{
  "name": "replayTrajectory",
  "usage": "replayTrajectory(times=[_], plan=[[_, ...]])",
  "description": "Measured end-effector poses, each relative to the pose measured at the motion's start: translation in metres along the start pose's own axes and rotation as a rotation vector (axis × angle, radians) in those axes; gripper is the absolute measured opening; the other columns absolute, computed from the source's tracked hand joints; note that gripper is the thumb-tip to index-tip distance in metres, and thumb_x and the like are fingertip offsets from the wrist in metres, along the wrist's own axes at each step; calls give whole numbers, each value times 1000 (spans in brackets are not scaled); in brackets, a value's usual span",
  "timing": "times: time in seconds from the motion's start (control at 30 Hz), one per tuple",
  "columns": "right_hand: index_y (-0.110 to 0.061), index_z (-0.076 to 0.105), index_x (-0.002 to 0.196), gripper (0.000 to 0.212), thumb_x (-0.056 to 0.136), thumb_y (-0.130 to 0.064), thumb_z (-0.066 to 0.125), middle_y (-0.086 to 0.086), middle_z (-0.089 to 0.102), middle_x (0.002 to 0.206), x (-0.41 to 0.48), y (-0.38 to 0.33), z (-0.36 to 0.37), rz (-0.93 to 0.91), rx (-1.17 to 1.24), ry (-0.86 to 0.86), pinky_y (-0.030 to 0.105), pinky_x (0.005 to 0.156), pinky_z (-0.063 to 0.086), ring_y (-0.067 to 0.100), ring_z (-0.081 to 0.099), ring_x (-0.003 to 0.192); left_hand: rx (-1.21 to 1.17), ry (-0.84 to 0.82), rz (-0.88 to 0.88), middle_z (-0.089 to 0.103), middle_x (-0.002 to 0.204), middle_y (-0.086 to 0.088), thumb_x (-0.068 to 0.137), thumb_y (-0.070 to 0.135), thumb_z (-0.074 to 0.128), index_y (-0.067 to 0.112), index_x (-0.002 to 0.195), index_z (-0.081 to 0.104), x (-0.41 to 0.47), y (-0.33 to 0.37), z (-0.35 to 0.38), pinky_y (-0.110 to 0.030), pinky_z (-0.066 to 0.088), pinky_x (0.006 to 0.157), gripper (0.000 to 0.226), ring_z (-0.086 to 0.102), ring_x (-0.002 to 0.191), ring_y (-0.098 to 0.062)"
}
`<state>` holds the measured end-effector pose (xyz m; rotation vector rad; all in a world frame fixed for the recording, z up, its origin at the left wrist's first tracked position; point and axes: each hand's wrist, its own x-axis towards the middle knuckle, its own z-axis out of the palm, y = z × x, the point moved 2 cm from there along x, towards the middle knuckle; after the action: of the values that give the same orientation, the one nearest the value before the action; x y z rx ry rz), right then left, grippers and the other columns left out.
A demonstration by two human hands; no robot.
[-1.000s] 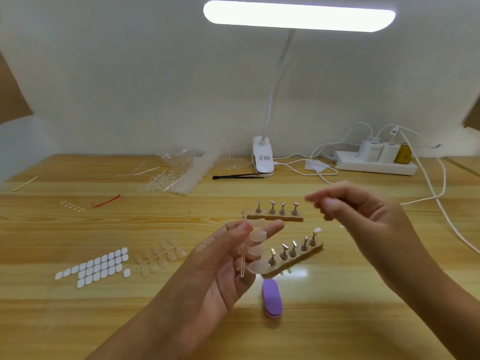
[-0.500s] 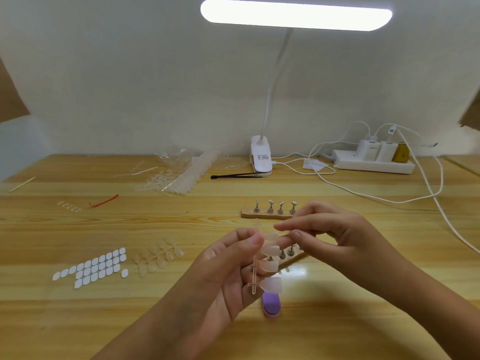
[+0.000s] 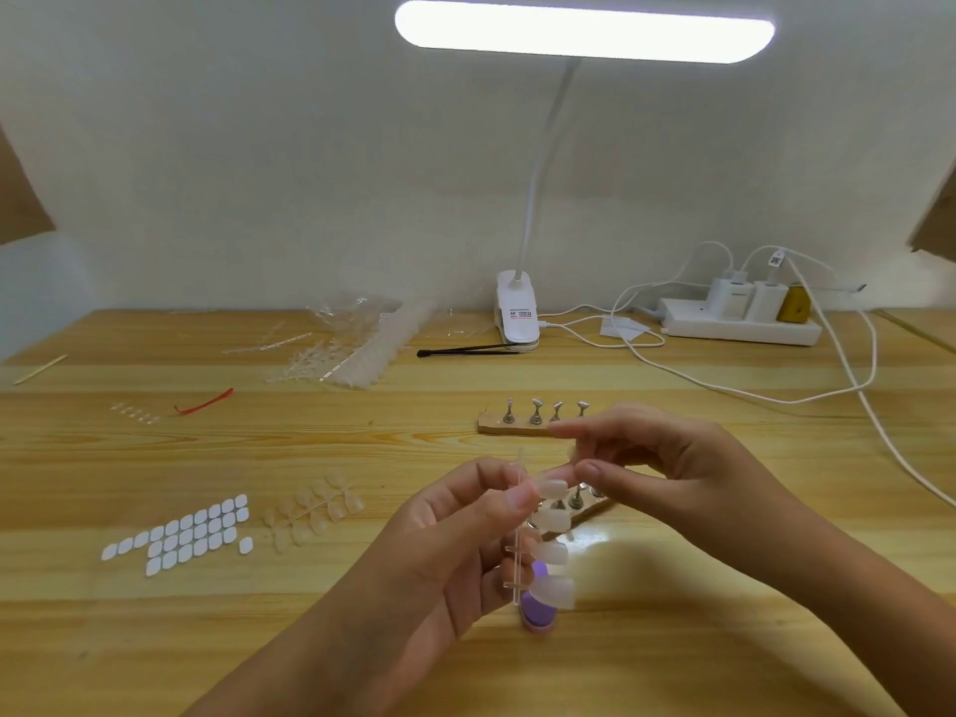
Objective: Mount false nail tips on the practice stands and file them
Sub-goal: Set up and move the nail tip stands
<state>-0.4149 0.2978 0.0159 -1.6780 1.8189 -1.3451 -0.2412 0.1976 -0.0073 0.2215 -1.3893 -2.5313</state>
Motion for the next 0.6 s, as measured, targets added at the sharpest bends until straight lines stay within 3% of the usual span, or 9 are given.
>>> replayTrajectory(times=[0.13, 0.37, 0.5, 0.6], plan=[[-21, 75, 99, 25, 77, -29, 67, -8, 72, 91, 0, 2, -3, -2, -7, -10, 20, 75, 53, 12, 67, 83, 26, 12, 5, 68, 126, -11, 56, 36, 95, 24, 75, 71, 0, -1, 0, -18, 52, 58, 33, 57, 58, -6], [-30, 71, 108, 29, 83, -37, 60, -16, 70, 98, 2, 12, -41, -74, -185, 105, 14, 77, 51, 8, 67, 91, -41, 21, 35, 67, 128, -10, 58, 31, 95, 21, 77, 72, 4, 0, -4, -20, 55, 60, 31, 63, 62, -7], [-27, 73, 106, 26, 82, -27, 63, -12, 72, 99, 1, 38, -46, 32, -192, 45, 25, 81, 56, 8, 68, 92, -36, 105, 19, 74, 110, -6, 48, 34, 98, 19, 79, 74, 6, -2, -9, -19, 53, 54, 41, 64, 62, -9], [-23, 75, 107, 28, 81, -26, 65, -6, 73, 99, 1, 51, -41, 89, -157, -16, 33, 80, 58, 16, 70, 88, -70, 148, -10, 74, 91, -5, 43, 31, 100, 8, 99, 70, 8, -3, -12, -19, 52, 50, 67, 61, 59, -9]])
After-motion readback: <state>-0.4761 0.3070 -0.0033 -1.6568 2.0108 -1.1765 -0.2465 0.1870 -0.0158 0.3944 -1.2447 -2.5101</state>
